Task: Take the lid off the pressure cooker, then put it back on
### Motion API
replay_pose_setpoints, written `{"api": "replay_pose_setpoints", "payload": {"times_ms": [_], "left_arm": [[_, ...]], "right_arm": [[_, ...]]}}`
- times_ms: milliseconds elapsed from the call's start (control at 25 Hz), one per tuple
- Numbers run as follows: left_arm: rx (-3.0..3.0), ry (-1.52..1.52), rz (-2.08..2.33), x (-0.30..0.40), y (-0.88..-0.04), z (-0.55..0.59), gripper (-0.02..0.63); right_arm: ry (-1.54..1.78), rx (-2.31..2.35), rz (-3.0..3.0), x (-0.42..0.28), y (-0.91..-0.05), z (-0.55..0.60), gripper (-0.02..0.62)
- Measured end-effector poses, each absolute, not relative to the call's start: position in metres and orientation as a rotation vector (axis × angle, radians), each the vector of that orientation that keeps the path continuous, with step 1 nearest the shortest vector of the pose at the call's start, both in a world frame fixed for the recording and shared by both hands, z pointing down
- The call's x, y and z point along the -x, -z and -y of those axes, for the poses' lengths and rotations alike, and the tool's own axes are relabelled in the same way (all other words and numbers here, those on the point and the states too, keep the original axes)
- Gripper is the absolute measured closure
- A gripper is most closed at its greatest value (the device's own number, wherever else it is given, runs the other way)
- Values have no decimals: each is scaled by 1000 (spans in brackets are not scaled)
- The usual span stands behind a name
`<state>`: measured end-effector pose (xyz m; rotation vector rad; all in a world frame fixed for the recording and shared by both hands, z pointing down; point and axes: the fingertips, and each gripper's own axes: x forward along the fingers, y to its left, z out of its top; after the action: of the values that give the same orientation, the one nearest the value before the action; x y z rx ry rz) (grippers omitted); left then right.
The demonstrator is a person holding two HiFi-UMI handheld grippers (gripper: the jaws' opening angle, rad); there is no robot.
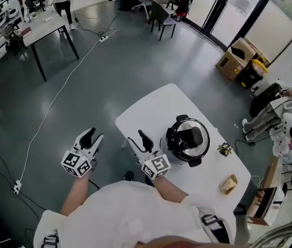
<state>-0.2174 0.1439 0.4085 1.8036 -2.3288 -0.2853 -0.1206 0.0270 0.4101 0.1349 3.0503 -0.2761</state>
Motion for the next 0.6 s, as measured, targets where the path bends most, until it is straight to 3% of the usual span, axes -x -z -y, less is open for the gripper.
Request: {"api": "replay_pose_setpoints", "payload": {"times_ms": [600], "left_arm": [[-2121, 224, 2049, 263, -386, 16, 416]], "right_arm": [[303, 391, -3001, 87, -394, 93, 364]]}}
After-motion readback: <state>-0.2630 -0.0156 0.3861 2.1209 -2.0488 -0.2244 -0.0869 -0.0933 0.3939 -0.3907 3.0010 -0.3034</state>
